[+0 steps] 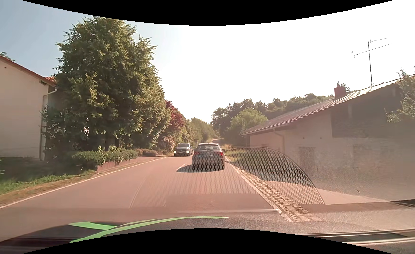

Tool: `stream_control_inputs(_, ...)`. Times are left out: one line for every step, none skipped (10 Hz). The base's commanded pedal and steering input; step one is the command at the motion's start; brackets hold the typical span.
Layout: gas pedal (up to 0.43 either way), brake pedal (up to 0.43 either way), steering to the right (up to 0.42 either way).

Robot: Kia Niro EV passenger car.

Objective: Follow the waypoints while adhering to traffic rules and regulations

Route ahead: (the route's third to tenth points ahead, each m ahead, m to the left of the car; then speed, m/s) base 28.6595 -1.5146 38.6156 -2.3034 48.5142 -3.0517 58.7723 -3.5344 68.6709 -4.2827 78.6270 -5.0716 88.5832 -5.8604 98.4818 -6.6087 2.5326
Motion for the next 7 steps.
stream_control_inputs(0.189,0.000,0.011)
stream_control_inputs(0.189,0.000,0.011)
stream_control_inputs(0.197,0.000,0.011)
stream_control_inputs(0.197,0.000,0.011)
stream_control_inputs(0.209,0.000,0.011)
stream_control_inputs(0.228,0.000,0.011)
stream_control_inputs(0.248,0.000,0.010)
